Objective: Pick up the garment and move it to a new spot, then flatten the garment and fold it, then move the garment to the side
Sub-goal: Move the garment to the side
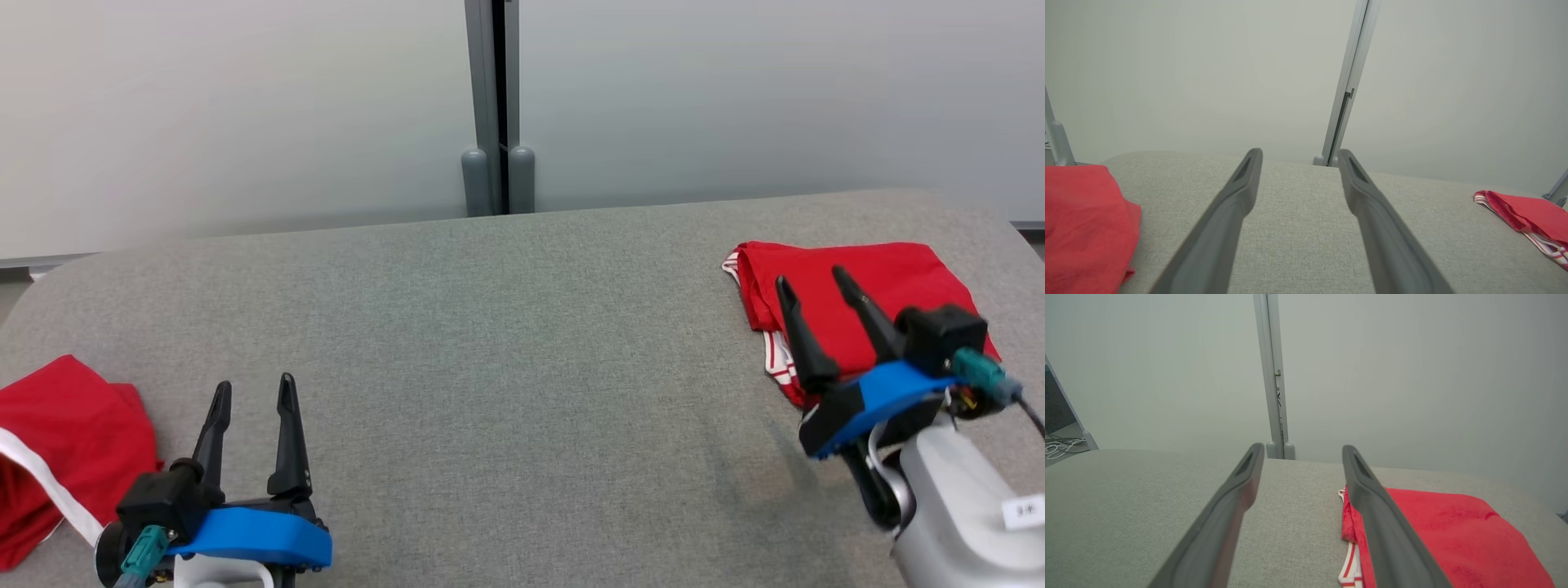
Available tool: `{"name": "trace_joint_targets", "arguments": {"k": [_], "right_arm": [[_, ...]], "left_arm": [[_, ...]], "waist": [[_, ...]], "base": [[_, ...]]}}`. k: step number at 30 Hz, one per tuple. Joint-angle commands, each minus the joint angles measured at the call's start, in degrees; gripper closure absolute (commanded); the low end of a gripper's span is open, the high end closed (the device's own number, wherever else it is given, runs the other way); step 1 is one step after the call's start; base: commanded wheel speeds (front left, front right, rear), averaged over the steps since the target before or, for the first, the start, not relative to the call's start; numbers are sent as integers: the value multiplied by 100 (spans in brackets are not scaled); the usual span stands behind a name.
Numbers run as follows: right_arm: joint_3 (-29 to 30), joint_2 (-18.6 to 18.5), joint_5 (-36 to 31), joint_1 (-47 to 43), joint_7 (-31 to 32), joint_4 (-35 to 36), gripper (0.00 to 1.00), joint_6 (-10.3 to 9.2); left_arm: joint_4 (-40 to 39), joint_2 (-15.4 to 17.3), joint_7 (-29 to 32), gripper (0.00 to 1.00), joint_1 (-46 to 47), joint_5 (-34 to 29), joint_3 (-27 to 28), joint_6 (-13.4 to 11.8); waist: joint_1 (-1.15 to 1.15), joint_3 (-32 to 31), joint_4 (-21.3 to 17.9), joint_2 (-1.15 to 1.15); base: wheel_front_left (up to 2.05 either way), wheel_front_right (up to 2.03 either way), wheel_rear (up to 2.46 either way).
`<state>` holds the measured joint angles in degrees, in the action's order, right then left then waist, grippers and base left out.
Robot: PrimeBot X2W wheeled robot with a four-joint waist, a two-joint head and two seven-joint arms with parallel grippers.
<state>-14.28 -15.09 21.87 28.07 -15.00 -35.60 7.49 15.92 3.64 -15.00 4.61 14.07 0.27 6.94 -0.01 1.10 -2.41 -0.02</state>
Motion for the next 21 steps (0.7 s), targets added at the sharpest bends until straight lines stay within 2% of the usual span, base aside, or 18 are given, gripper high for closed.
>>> {"name": "trace_joint_targets", "arguments": {"k": [1, 9, 21], "right_arm": [[-12, 1, 26, -276, -19, 205, 0, 1], [398, 148, -89, -1334, -20, 1023, 0, 1], [783, 506, -432, -1852, -20, 1337, 0, 1]], "left_arm": [[-3, 2, -26, 0, -54, -46, 9, 19], [50, -38, -25, 0, -198, -160, -62, 32], [124, -60, -25, 0, -270, -189, -140, 63]], "waist": [[1, -22, 30, 2], [1, -98, 112, 2], [1, -134, 62, 2]], "base": [[0, 0, 0], [0, 0, 0], [0, 0, 0]]}}
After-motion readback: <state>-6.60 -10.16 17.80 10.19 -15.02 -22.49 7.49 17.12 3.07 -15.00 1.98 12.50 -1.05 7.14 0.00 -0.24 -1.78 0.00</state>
